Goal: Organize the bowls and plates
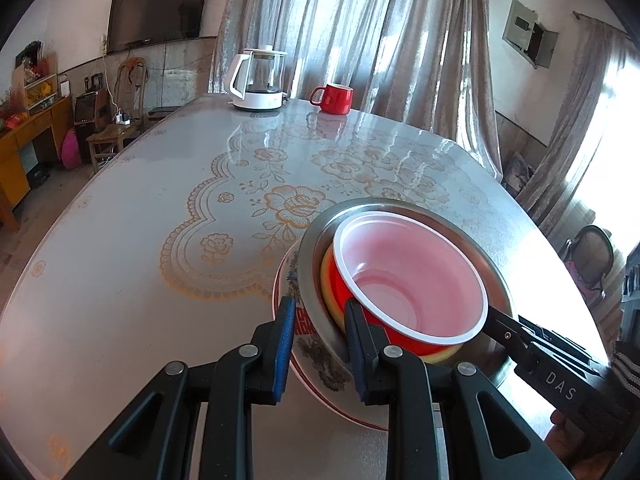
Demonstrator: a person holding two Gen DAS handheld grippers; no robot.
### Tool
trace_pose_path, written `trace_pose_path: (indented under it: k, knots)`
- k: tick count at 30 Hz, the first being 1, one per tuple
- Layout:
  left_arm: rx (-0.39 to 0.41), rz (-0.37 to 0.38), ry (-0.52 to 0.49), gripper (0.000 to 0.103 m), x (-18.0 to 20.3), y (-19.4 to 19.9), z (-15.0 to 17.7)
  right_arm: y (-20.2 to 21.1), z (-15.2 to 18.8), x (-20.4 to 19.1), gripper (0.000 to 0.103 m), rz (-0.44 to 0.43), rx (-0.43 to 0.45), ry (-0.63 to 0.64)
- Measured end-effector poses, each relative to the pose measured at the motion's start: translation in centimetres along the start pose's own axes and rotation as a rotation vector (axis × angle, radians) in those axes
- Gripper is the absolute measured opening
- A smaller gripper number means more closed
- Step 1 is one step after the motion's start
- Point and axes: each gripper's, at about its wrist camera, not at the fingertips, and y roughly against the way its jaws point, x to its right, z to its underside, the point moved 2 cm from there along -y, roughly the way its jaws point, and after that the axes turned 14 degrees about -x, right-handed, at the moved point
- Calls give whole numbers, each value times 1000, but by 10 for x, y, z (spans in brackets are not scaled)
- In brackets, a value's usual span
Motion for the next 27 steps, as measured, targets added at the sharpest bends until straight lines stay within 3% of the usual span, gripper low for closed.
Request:
trace_pose_path:
  k: [9, 13, 27]
  knots:
    - [18, 14, 0, 27, -4, 9, 7, 4, 4, -5, 31, 13, -3, 7]
    - [34, 16, 9, 33, -8, 16, 12, 7, 8, -8, 33, 23, 1, 16]
    - [52, -45, 45, 32, -27, 26, 39, 25, 27, -21, 38, 97, 70, 43]
